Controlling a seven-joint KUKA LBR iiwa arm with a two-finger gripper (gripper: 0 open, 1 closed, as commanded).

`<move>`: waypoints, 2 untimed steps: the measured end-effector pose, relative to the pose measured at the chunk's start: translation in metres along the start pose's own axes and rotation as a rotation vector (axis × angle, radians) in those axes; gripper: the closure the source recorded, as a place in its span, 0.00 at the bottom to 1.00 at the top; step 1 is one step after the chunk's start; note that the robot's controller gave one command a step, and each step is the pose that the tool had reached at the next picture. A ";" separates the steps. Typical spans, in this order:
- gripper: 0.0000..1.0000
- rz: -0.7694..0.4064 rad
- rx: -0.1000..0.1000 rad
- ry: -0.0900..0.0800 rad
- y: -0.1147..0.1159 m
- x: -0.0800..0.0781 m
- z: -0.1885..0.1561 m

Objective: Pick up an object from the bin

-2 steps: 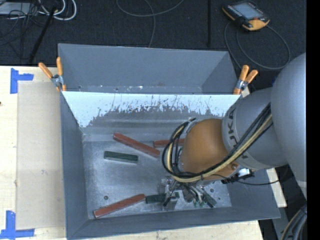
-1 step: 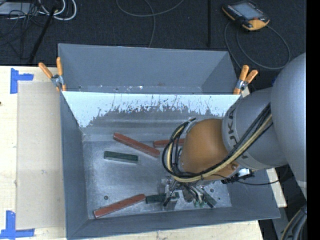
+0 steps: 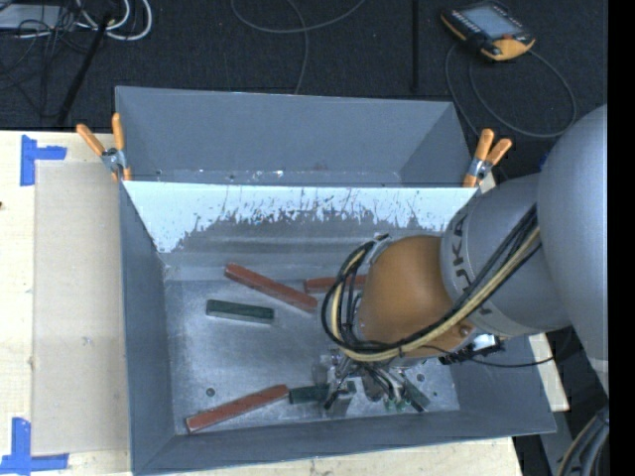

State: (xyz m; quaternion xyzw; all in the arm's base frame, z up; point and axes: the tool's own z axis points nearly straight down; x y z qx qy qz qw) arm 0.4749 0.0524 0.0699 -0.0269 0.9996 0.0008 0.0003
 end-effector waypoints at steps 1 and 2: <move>1.00 0.000 0.000 0.000 0.000 0.000 0.000; 1.00 0.001 0.000 0.000 0.000 0.000 0.000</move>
Offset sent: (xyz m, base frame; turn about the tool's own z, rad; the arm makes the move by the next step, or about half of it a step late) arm 0.0000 0.0000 0.0000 0.0000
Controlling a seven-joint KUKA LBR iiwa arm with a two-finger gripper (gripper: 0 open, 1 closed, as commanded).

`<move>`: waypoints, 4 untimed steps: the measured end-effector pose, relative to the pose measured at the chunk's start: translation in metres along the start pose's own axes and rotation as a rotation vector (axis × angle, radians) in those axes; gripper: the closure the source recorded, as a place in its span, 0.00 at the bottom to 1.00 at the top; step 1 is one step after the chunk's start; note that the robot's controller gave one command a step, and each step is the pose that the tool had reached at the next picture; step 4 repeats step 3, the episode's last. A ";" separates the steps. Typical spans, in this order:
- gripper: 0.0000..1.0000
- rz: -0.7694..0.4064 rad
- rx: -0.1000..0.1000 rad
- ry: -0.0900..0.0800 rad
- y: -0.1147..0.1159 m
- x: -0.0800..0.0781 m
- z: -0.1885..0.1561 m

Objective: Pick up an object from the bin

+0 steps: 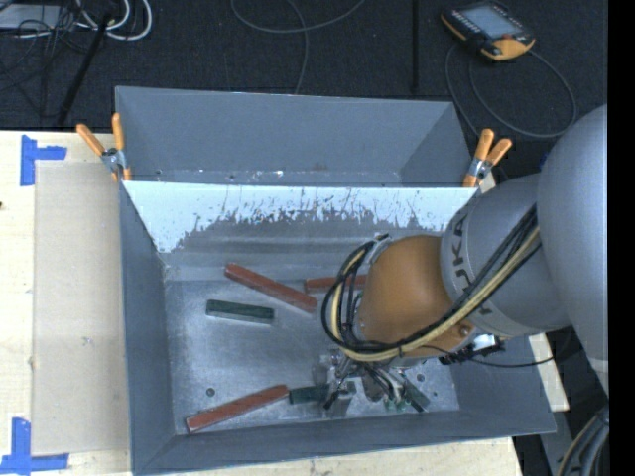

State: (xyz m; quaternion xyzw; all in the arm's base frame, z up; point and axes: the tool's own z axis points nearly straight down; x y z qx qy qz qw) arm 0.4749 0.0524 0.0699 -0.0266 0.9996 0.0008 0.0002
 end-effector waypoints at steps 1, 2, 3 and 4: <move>1.00 0.000 0.000 0.000 0.000 0.000 0.000; 1.00 0.000 0.000 0.001 0.000 0.000 0.000; 1.00 0.000 0.000 0.001 0.000 0.000 0.000; 1.00 0.000 0.000 0.001 0.000 0.000 0.000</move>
Offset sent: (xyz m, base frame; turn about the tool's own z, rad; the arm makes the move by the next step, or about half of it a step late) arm 0.0000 0.0000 0.0000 0.0000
